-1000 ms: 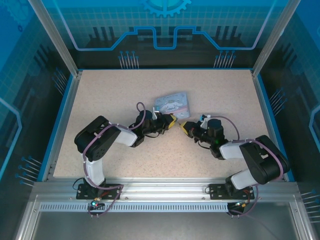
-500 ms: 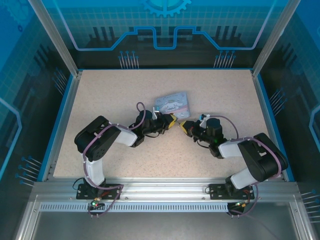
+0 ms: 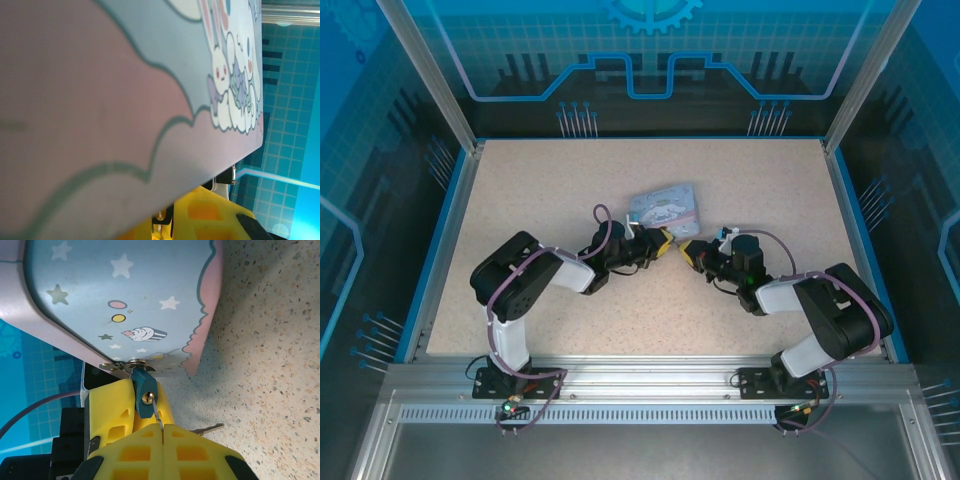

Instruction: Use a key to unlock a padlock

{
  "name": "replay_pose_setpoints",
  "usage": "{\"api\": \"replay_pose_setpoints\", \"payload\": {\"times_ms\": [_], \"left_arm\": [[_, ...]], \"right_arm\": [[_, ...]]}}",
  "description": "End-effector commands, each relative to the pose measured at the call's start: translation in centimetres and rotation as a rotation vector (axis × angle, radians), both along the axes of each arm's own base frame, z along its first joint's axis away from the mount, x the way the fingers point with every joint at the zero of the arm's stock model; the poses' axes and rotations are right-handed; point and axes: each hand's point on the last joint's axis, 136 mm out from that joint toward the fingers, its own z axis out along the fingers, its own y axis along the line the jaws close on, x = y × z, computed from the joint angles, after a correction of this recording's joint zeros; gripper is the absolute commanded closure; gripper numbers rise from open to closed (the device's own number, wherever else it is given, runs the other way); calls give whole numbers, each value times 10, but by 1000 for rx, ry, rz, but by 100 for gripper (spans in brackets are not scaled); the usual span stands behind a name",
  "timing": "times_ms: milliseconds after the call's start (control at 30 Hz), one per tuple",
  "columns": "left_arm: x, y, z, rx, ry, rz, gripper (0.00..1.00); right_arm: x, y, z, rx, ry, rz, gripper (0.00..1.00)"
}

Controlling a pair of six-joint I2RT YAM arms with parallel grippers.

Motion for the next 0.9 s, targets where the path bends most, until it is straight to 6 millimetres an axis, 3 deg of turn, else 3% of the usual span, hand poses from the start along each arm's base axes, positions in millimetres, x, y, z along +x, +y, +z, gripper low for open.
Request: {"api": "replay_pose_setpoints", "payload": {"times_ms": [0, 867], "left_arm": [[-3, -6, 17, -62, -49, -29, 100], [-3, -8, 19, -80, -50, -28, 100]], "right_arm": [[8, 5, 11, 11, -42, -6, 100], [14, 1, 10, 7, -46, -3, 100]]}}
